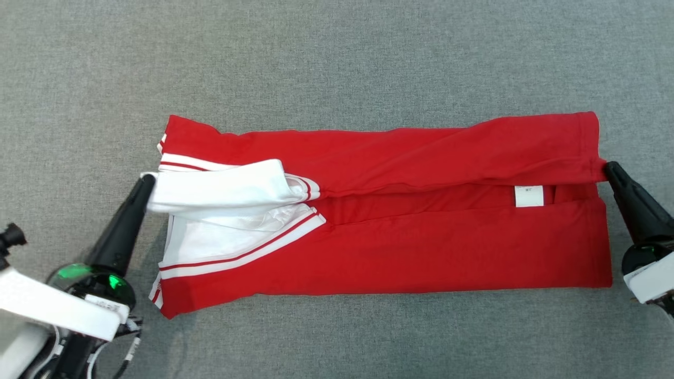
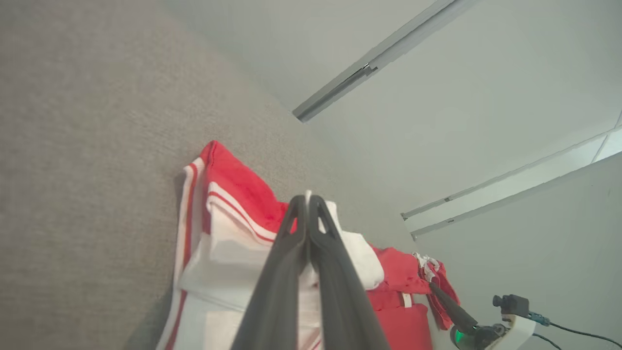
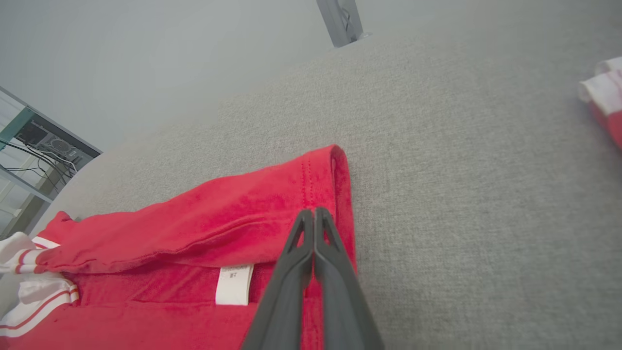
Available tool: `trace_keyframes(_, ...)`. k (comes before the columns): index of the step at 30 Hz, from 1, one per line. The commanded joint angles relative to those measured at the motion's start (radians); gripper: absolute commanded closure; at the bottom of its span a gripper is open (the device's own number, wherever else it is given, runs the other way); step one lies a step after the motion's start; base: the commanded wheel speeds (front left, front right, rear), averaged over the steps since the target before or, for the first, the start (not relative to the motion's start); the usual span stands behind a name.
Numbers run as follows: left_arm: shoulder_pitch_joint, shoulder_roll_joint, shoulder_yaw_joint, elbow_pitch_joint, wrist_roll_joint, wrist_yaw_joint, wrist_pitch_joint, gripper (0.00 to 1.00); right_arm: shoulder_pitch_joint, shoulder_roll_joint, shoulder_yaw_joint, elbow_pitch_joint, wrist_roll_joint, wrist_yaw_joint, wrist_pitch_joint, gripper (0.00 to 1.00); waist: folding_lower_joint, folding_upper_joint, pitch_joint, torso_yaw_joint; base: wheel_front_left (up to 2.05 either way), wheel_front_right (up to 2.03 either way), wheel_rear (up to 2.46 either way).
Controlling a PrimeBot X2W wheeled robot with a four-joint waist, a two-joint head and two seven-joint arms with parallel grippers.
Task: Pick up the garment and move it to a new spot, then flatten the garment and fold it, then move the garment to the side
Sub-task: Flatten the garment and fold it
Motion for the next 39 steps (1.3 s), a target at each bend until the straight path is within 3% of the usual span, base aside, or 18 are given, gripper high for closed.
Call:
trace_keyframes(1,0.004,-0.011,0.005,0.014,-0.005,-0.006,-0.004,1.0,0.006,0.003,0.002,0.008,-0.005,0.0,-0.004,1.0,0.0,0.0,-0.001,0.001,0.0,0.0,0.0)
trace_keyframes(4,0.012,-0.051,-0.015,0.073,-0.014,-0.013,-0.004,1.0,0.014,0.016,0.01,0.029,-0.005,0.0,-0.002,1.0,0.0,0.0,-0.007,0.004,0.0,0.0,0.0)
trace_keyframes(5,0.01,-0.058,-0.023,0.093,-0.008,-0.016,-0.004,0.54,0.017,0.019,0.011,0.034,-0.006,0.0,-0.004,0.96,0.0,0.0,-0.009,0.005,0.0,0.0,0.0)
trace_keyframes(6,0.004,-0.064,-0.028,0.113,0.004,-0.017,-0.004,0.0,0.02,0.021,0.009,0.037,-0.012,0.0,-0.015,0.61,0.0,0.0,-0.012,0.005,0.0,0.0,0.0)
trace_keyframes(7,-0.002,-0.074,-0.03,0.131,0.016,-0.016,-0.004,0.0,0.026,0.029,0.009,0.038,-0.012,0.0,-0.023,0.0,0.0,0.0,-0.016,0.005,0.0,0.0,0.0)
trace_keyframes(11,-0.007,-0.131,0.019,0.166,0.105,0.013,-0.006,0.0,0.053,0.056,0.005,0.027,-0.028,0.0,-0.067,0.0,0.0,0.0,-0.036,0.001,0.0,0.0,0.0)
trace_keyframes(15,0.014,-0.209,0.144,0.15,0.264,0.07,-0.005,0.0,0.076,0.077,-0.008,-0.017,-0.066,0.0,-0.126,0.0,0.0,0.0,-0.062,-0.004,0.0,0.0,0.0)
trace_keyframes(21,0.045,-0.303,0.301,0.073,0.58,0.183,-0.006,0.0,0.063,0.125,-0.053,-0.075,-0.208,0.0,-0.238,0.0,0.0,0.0,-0.112,-0.028,0.0,0.0,0.0)
trace_keyframes(26,0.067,-0.369,0.379,0.028,0.788,0.221,-0.005,0.0,0.033,0.18,-0.09,-0.086,-0.352,0.0,-0.29,0.0,0.0,0.0,-0.148,-0.036,0.0,0.0,0.0)
trace_keyframes(32,0.104,-0.381,0.398,0.078,0.968,0.2,-0.006,0.0,0.024,0.202,-0.065,-0.04,-0.484,0.0,-0.313,0.0,0.0,0.0,-0.181,-0.03,0.0,0.0,0.0)
trace_keyframes(35,0.106,-0.391,0.403,0.095,0.996,0.18,-0.006,0.0,0.033,0.205,-0.056,-0.021,-0.508,0.0,-0.325,0.0,0.0,0.0,-0.19,-0.022,0.0,0.0,0.0)
trace_keyframes(39,0.113,-0.418,0.433,0.129,1.035,0.122,-0.006,0.0,0.053,0.21,-0.05,0.017,-0.52,0.0,-0.338,0.0,0.0,0.0,-0.204,-0.004,0.0,0.0,0.0)
